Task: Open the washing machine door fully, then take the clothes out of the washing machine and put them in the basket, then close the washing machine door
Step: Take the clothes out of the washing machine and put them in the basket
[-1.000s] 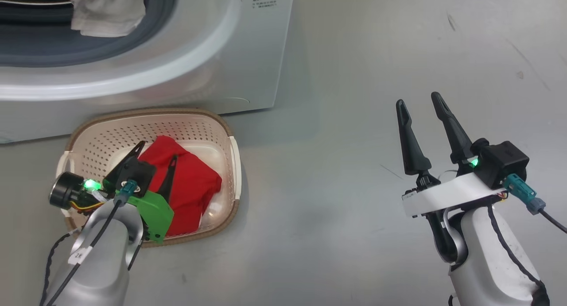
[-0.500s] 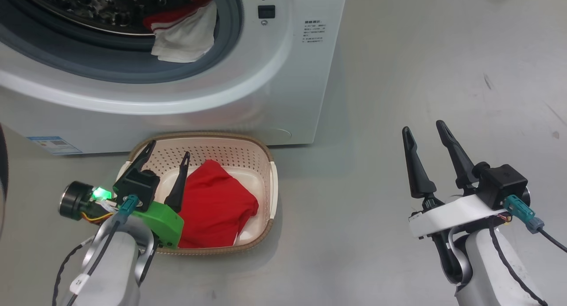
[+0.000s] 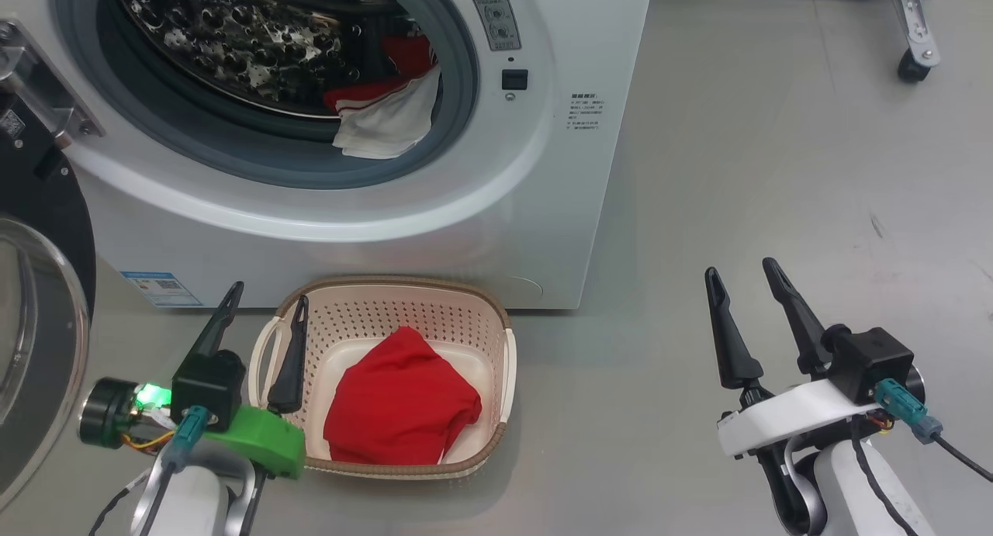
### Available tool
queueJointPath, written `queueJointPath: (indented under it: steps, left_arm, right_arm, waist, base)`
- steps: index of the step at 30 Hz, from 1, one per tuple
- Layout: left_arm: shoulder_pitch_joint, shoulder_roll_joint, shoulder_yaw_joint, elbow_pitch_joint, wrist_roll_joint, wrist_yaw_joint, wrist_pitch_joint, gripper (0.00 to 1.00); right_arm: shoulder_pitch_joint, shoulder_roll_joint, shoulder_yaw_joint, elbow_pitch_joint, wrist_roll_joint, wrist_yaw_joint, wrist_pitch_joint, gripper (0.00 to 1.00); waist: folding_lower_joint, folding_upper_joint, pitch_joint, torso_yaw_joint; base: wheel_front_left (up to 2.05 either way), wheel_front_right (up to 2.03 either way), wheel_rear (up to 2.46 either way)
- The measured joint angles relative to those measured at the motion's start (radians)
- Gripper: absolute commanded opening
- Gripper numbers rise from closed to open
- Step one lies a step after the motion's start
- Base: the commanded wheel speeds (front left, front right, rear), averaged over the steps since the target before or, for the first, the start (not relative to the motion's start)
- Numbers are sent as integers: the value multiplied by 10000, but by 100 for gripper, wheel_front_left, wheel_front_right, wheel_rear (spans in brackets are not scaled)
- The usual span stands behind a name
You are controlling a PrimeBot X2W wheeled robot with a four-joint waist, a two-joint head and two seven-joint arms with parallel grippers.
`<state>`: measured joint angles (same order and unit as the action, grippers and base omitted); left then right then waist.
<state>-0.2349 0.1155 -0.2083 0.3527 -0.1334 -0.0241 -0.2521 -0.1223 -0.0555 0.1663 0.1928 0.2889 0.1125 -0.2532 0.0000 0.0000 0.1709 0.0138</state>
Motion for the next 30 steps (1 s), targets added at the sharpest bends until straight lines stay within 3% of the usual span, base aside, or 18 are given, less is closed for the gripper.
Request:
queueJointPath:
  steps: [11, 30]
  left_arm:
    - [957, -15, 433, -1680, -73, 17, -2, 100]
    - [1843, -44, 844, -2778, -71, 94, -2, 100]
  right_arm:
    - [325, 17, 73, 4, -2, 10, 0, 100]
    - [508, 61, 17, -136, -2, 38, 0, 100]
  waist:
    - [-1, 1, -399, 12]
    - [0, 0, -312, -164]
  base:
    - [0, 0, 0]
    - [0, 0, 0]
